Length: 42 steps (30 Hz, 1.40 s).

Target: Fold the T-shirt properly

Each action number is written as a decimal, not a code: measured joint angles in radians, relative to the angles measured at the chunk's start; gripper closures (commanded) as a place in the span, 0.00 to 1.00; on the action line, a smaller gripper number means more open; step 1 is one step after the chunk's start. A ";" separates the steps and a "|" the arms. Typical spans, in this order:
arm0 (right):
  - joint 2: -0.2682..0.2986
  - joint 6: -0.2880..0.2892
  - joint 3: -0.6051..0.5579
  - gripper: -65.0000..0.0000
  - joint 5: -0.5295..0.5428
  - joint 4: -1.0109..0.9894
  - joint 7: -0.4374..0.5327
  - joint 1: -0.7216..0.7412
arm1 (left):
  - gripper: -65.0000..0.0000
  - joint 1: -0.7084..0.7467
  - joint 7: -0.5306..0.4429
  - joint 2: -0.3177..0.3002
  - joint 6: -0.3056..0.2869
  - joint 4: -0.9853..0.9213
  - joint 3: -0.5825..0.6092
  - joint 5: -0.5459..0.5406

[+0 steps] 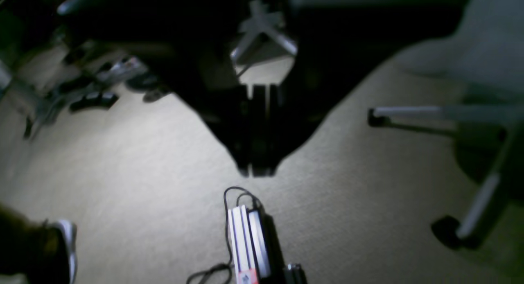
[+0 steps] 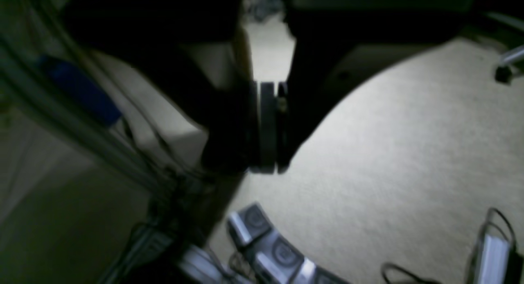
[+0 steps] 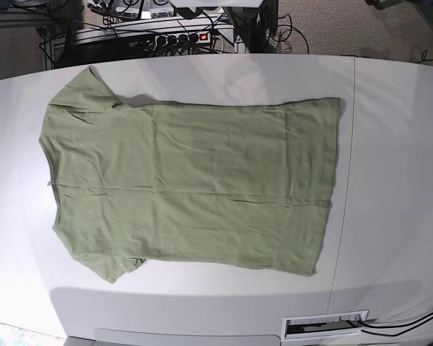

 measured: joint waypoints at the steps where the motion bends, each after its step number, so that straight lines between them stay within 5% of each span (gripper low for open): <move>1: 0.018 0.000 0.001 1.00 -0.014 0.045 0.001 -0.027 | 1.00 0.021 -0.008 -0.010 0.000 0.031 0.000 0.024; 14: 0.080 0.002 0.111 1.00 -0.094 0.431 -0.073 -0.173 | 1.00 0.191 -0.059 -0.058 0.089 0.388 -0.080 0.277; 25: 0.091 0.003 0.221 1.00 -0.216 0.681 -0.123 -0.284 | 1.00 0.229 -0.048 -0.060 0.087 0.660 -0.219 0.295; 42: 0.094 0.004 0.294 1.00 -0.407 1.017 -0.301 -0.294 | 1.00 0.056 -0.044 -0.060 0.093 0.906 -0.231 0.502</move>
